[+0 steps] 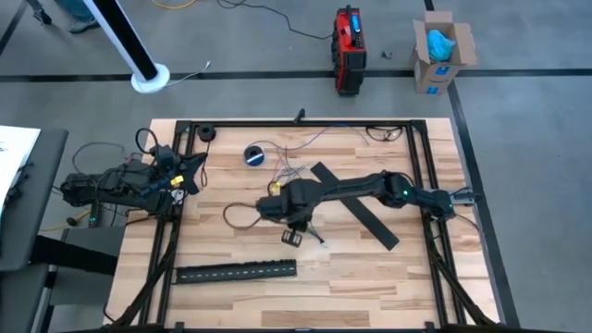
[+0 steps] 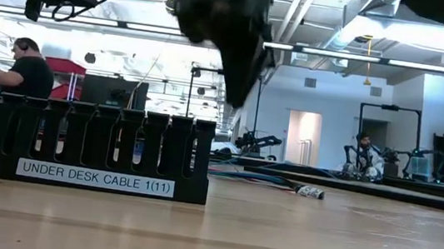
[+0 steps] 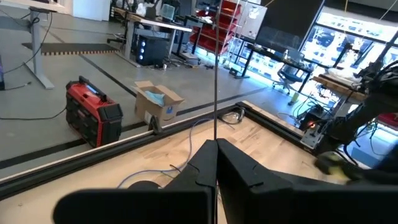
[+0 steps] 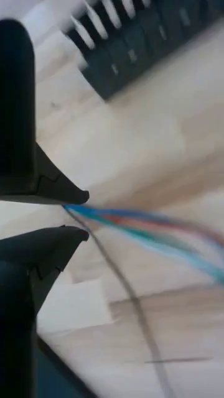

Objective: Ziptie cables
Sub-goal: Wrap the cable wires with the black zip tie

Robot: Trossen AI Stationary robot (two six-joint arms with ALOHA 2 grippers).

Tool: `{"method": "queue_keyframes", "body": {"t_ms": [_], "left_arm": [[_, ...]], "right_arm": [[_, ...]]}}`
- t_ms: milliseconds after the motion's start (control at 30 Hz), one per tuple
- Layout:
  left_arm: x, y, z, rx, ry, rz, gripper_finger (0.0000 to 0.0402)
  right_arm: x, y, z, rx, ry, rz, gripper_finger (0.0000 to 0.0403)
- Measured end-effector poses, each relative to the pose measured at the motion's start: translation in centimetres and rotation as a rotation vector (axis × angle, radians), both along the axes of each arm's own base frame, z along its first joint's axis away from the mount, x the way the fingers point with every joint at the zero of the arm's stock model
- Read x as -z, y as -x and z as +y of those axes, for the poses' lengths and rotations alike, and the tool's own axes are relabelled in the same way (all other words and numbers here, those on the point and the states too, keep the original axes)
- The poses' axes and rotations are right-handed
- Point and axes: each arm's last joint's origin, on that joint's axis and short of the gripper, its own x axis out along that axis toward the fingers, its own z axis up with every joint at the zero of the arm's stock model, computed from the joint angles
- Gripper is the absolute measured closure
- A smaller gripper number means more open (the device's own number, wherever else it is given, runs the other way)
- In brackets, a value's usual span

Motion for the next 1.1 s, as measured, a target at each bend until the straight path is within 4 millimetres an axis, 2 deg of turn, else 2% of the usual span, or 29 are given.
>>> {"method": "queue_keyframes", "body": {"t_ms": [100, 267, 433, 600, 700, 933, 1000, 1100], "left_arm": [[0.0, 0.0, 0.0, 0.013, 0.017, -0.011, 0.0402], [0.0, -0.1, -0.1, 0.049, 0.023, -0.012, 0.0402], [0.0, -0.1, -0.1, 0.06, 0.025, -0.014, 0.0402], [0.0, -0.1, -0.1, 0.061, 0.024, -0.012, 0.0402], [0.0, -0.1, -0.2, 0.064, 0.025, -0.011, 0.0402], [0.0, -0.1, -0.2, 0.064, 0.027, -0.013, 0.0402], [0.0, -0.1, -0.2, 0.063, 0.035, -0.018, 0.0402], [0.0, -0.1, -0.2, 0.061, 0.05, -0.029, 0.0402]], "right_arm": [[1.3, -0.1, -0.8, 0.102, -0.064, 0.07, 0.0303], [1.6, 0.0, 1.0, 0.143, -0.042, 0.077, 0.0219], [3.9, 1.1, 2.0, 0.221, 0.029, 0.193, 0.0151], [5.5, 1.2, 3.6, 0.194, 0.027, 0.178, 0.0144], [5.9, 1.3, 4.4, 0.171, 0.027, 0.179, 0.0147], [7.3, 2.1, 3.4, 0.133, 0.049, 0.254, 0.0148], [6.8, 2.0, 2.8, 0.14, 0.044, 0.24, 0.0148], [4.3, 2.1, 2.2, 0.161, 0.094, 0.145, 0.0148]]}}
